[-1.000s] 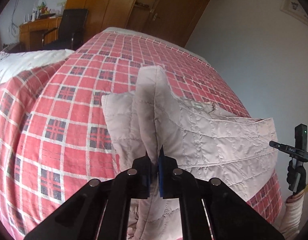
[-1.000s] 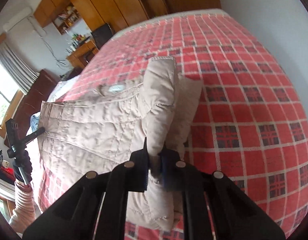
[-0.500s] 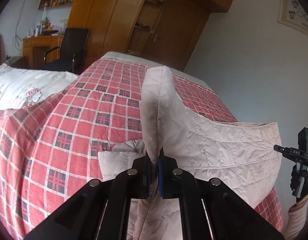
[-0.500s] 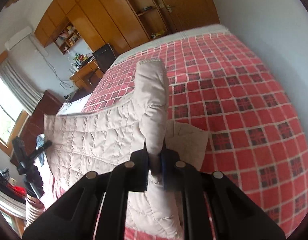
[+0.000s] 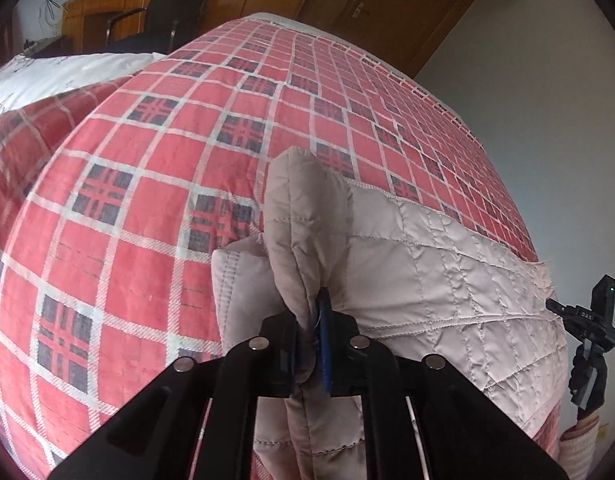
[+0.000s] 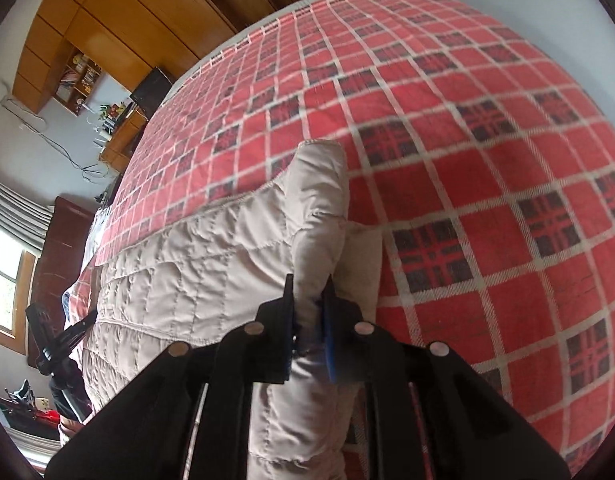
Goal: Fold large clothes
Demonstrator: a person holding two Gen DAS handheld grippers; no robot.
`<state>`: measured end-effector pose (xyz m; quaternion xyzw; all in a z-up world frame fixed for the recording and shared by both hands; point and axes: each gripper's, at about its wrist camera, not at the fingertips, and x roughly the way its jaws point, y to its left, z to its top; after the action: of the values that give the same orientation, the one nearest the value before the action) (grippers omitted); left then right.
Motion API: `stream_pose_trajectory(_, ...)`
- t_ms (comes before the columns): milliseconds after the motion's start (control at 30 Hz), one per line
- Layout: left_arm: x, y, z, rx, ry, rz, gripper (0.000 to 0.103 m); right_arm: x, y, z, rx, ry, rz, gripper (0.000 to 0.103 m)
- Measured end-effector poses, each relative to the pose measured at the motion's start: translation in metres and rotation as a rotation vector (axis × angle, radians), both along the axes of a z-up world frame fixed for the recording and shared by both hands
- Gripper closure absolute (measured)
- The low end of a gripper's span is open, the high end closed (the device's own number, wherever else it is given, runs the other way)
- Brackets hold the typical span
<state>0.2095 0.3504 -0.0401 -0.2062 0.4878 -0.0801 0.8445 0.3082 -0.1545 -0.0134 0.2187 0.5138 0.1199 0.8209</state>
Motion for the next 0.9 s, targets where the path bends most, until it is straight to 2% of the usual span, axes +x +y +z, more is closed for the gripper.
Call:
stream_pose_trajectory(133,-0.009,0.008,0.009,-0.034,0.023,0.013,0.083,-0.012,-0.004,0.010,-0.013,-0.017,-0.001,0.069)
stream_pose_trajectory(233,-0.025,0.021,0.022,-0.098,0.011,0.005,0.074,-0.034,-0.011,0.025,-0.012,-0.062,0.027,0.069)
stream_pose_trajectory(333,-0.058,0.028,0.035,-0.113,-0.019,-0.016,0.066,-0.061,-0.017,0.031,0.011,-0.081,0.057,0.064)
stream_pose_trajectory(467,-0.100,0.024,0.037,-0.081,-0.035,-0.054,0.062,-0.101,-0.017,0.030,0.028,-0.082,0.113,0.062)
stream_pose_trajectory(567,-0.124,0.014,0.037,-0.086,-0.050,-0.084,0.058,-0.130,-0.010,0.026,0.041,-0.089,0.156,0.059)
stream_pose_trajectory(700,-0.138,-0.004,0.031,-0.041,-0.060,-0.102,0.055,-0.150,-0.002,0.021,-0.002,-0.097,0.181,0.054)
stream_pose_trajectory(800,-0.139,-0.018,0.025,-0.001,-0.060,-0.108,0.055,-0.154,0.007,0.009,-0.009,-0.068,0.210,0.054)
stream_pose_trajectory(867,-0.139,-0.024,0.020,0.020,-0.061,-0.096,0.055,-0.156,0.014,0.006,-0.052,-0.065,0.220,0.055)
stream_pose_trajectory(900,-0.139,-0.024,0.019,0.027,-0.061,-0.089,0.061,-0.157,0.018,0.004,-0.067,-0.061,0.224,0.058)
